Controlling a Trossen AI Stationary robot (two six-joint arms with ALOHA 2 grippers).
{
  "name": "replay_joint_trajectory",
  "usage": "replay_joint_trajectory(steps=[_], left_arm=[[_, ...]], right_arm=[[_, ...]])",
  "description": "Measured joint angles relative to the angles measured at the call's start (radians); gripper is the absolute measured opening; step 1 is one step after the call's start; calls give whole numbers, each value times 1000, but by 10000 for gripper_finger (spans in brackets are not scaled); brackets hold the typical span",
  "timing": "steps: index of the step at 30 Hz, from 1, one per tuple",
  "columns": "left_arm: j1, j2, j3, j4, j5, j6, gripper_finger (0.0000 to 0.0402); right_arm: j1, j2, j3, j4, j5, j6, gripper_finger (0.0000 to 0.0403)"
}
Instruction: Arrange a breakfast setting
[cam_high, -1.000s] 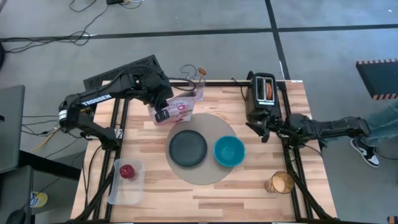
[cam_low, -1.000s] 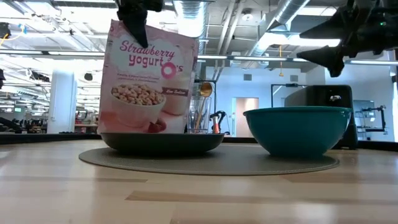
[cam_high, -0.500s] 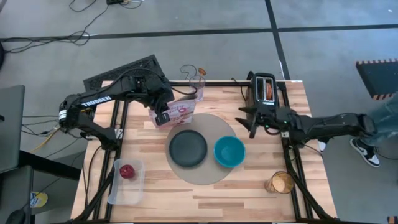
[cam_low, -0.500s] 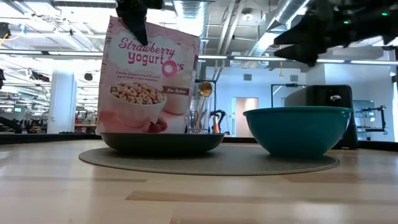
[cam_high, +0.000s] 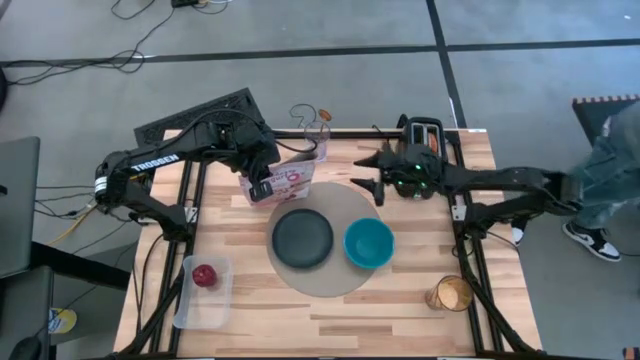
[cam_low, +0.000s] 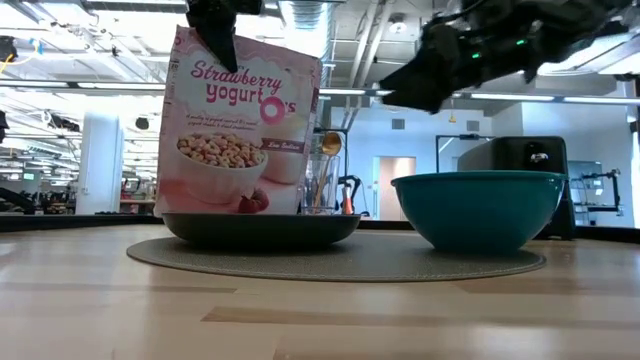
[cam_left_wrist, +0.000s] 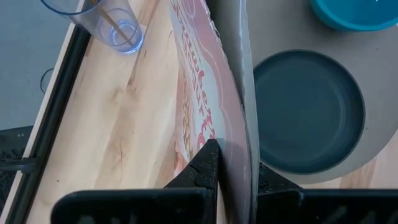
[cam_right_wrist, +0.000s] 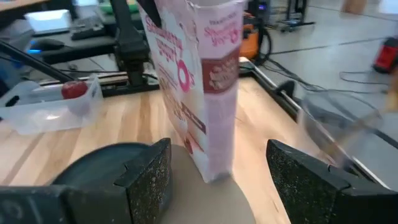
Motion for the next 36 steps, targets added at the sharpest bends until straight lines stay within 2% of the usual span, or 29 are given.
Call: replay_joint_trajectory(steps=[6, 17, 27, 36], left_arm=[[0, 0, 0, 0, 0, 0, 0], [0, 0, 0, 0, 0, 1, 0], [0, 0, -1, 1, -1, 4, 0], [0, -1, -1, 4, 3, 4, 0]], right_arm=[[-33, 216, 114, 80, -112, -3, 292], [-34, 487, 280, 198, -139, -26, 292], [-25, 651, 413, 204, -175, -29, 292], [-18, 702, 457, 200, -225, -57, 276]])
